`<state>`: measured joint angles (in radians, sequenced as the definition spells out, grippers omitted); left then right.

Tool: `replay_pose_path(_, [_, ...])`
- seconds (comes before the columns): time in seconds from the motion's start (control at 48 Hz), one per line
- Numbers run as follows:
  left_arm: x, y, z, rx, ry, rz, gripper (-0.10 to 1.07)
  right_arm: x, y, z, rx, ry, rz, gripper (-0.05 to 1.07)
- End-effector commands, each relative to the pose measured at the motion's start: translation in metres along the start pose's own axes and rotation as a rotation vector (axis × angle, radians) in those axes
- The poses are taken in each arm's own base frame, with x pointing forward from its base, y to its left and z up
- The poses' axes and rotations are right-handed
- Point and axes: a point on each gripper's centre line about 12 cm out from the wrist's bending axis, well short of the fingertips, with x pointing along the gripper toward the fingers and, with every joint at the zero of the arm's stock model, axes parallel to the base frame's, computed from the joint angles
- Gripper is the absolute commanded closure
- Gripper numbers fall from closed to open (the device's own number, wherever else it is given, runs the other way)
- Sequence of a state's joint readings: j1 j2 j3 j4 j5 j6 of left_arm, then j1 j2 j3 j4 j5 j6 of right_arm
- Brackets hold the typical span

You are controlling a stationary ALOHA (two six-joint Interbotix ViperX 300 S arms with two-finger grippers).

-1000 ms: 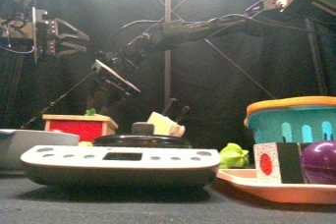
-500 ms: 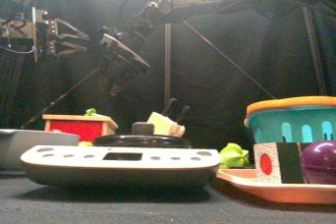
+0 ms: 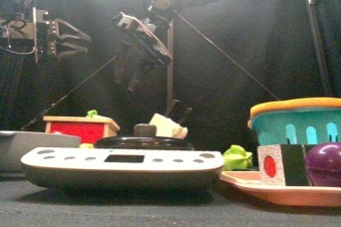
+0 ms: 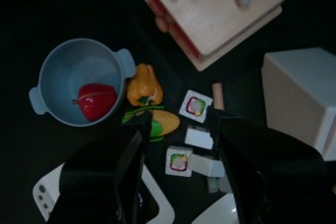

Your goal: Grab pot lid

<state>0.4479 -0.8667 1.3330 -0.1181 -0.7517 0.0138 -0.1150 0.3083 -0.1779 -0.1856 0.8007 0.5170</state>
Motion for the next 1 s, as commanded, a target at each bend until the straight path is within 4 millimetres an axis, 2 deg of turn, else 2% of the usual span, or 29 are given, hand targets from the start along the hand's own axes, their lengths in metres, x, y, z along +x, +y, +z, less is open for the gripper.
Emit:
replay_pose_path(0.0, [0.003,-0.001,0.006,0.002,-0.021,-0.002,0.12,-0.036,0.009,-0.004,0.016,-0.071,0.058,0.19])
replay_pose_path(0.333, [0.004,-0.001,0.007,0.001,-0.026,-0.004,0.12,-0.044,0.047,-0.068,-0.035,-0.048,0.175,0.19])
replay_pose_path(0.5, [0.003,-0.001,0.005,0.003,-0.02,-0.002,0.12,-0.038,0.064,-0.092,-0.09,-0.057,0.214,0.19])
replay_pose_path(0.646, [0.003,-0.001,0.005,0.001,-0.02,-0.001,0.12,-0.03,0.075,-0.115,-0.211,-0.061,0.208,0.19])
replay_pose_path(0.979, [0.003,0.0,0.004,0.0,-0.014,0.0,0.12,-0.006,0.079,-0.135,-0.276,-0.026,0.176,0.19])
